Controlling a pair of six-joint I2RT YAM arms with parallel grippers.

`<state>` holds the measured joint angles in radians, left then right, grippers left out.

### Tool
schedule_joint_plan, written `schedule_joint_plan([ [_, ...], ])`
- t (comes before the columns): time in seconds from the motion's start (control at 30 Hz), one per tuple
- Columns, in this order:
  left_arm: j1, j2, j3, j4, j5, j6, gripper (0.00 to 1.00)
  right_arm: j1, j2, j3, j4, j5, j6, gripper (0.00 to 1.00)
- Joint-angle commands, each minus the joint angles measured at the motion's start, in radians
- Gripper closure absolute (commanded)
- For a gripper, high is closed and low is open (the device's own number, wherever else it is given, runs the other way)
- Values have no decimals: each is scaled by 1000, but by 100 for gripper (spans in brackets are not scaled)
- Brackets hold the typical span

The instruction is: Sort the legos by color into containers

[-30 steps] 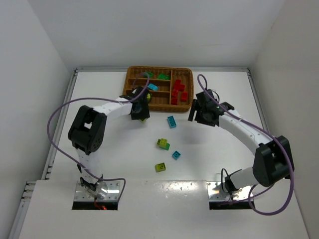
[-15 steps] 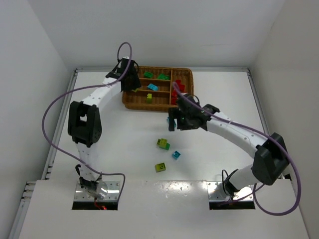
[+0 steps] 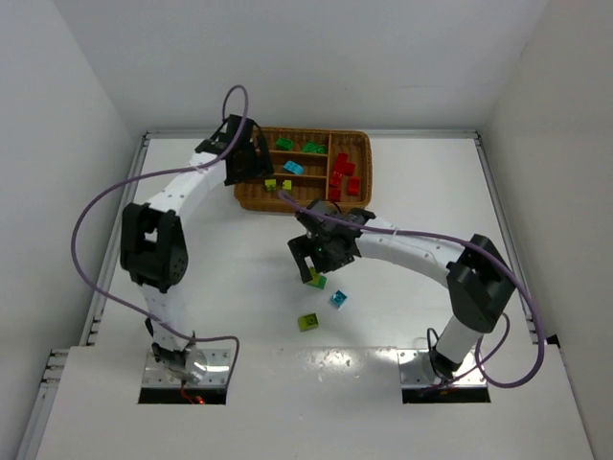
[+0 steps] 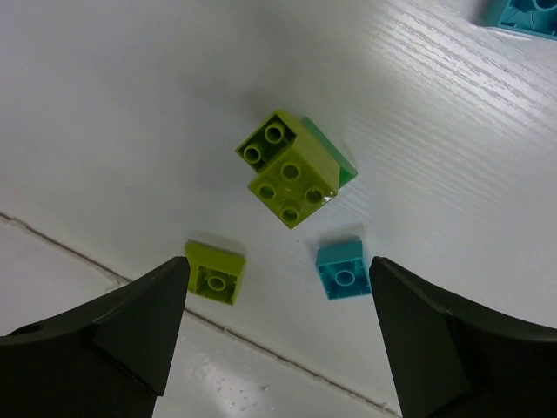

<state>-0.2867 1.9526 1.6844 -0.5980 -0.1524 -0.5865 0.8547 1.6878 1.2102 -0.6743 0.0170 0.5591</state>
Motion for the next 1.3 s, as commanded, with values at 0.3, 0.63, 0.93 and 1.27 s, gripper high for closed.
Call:
schedule_joint_plan([
  [0.3,-17,-337,-270,26,120,8,13,12,101,47,48,49,-318,17],
  [0.63,-17,-347,-295,26,120,19,15,3,181,77,110,-6,-346,49],
  [0.93,41,-377,-336,35,285,103,15,3,24,-17,150,3,-288,86],
  [1.27,103,-529,-522,208,1092,355,13,-192,-301,-179,168,-606,-277,88],
])
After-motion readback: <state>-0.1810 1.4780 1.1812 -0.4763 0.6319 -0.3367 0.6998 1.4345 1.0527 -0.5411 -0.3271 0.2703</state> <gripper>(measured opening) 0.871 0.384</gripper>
